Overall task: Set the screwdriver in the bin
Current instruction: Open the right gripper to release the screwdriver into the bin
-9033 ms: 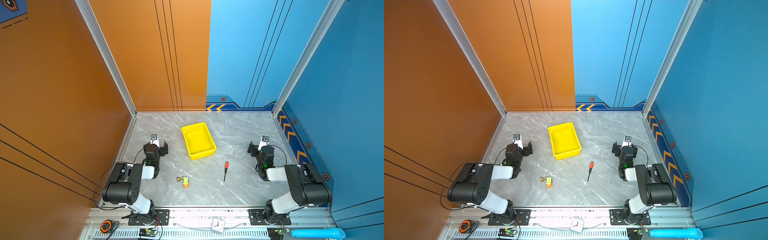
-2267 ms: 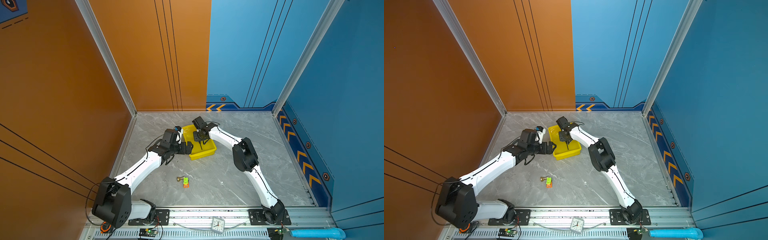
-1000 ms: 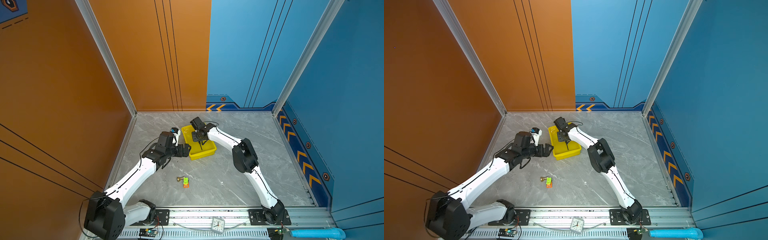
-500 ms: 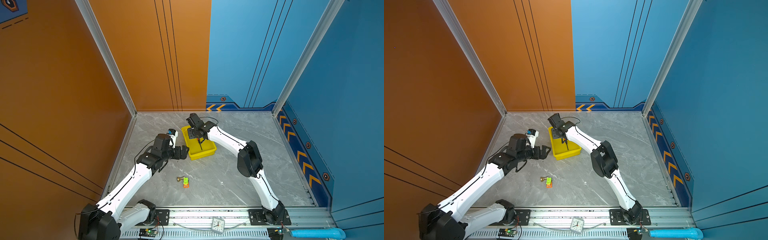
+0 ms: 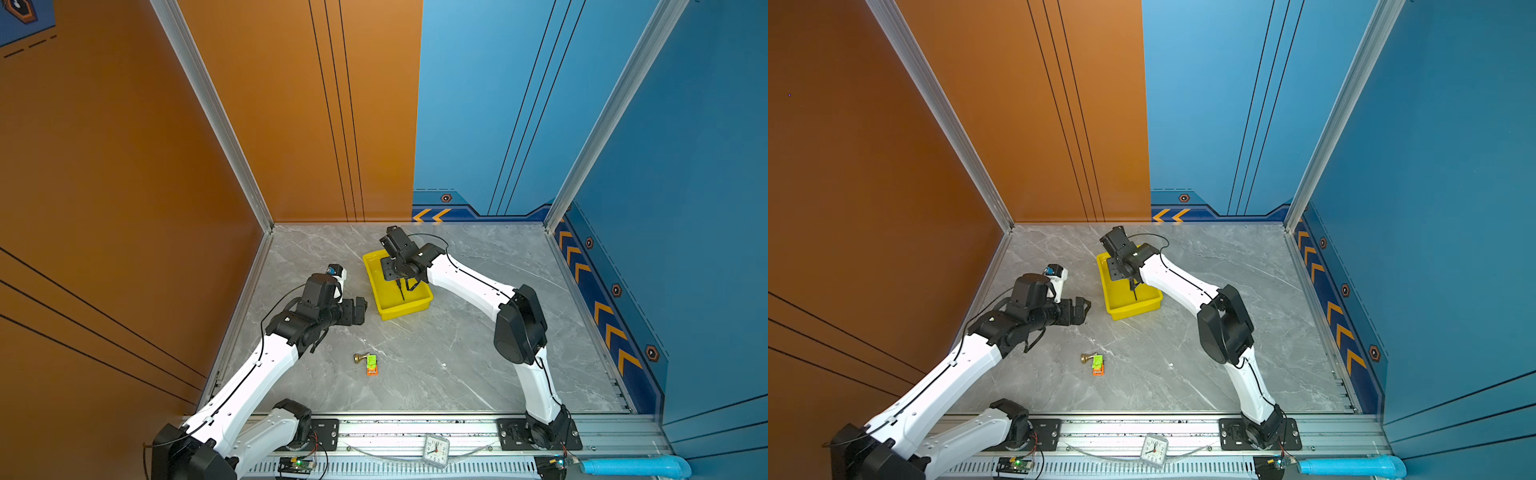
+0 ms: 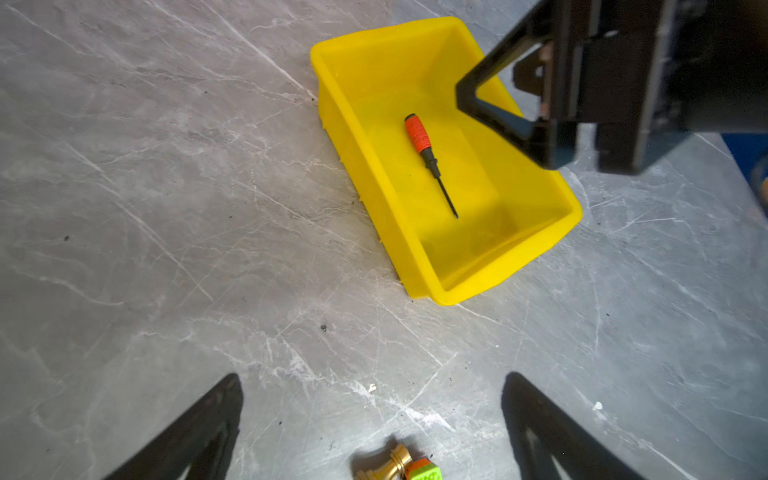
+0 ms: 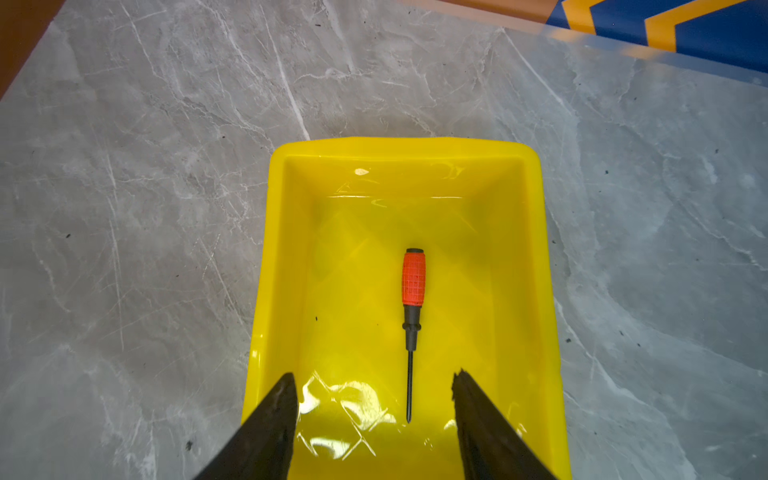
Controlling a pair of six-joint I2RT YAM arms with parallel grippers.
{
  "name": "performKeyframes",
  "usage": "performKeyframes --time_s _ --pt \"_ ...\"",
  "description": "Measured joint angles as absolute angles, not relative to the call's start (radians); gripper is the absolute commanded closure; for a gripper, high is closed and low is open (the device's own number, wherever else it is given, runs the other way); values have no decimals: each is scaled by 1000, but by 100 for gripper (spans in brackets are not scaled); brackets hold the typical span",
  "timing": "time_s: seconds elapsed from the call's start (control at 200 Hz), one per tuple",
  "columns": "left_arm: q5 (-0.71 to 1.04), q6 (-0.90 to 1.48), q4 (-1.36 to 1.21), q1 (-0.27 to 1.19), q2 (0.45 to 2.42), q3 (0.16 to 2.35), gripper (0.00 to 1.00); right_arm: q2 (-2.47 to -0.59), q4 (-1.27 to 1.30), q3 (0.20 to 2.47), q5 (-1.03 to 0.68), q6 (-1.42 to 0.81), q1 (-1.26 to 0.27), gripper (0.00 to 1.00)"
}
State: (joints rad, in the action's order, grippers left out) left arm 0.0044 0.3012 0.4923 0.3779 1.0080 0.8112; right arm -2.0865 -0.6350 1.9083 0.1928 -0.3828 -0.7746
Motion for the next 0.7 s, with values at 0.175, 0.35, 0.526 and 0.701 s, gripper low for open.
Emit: performKeyframes --time_s 0.175,0.35,0.526,0.701 --pt "-27 292 527 375 949 775 2 -1918 -622 1745 211 -366 -775 27" --pt "-60 292 533 371 920 772 2 -1740 -618 1552 235 -361 -767 19" --pt "-126 281 531 363 896 741 2 -1508 -619 1333 268 -355 -734 12" --pt "-206 237 526 356 890 715 2 -1284 -618 1156 295 -356 -687 2"
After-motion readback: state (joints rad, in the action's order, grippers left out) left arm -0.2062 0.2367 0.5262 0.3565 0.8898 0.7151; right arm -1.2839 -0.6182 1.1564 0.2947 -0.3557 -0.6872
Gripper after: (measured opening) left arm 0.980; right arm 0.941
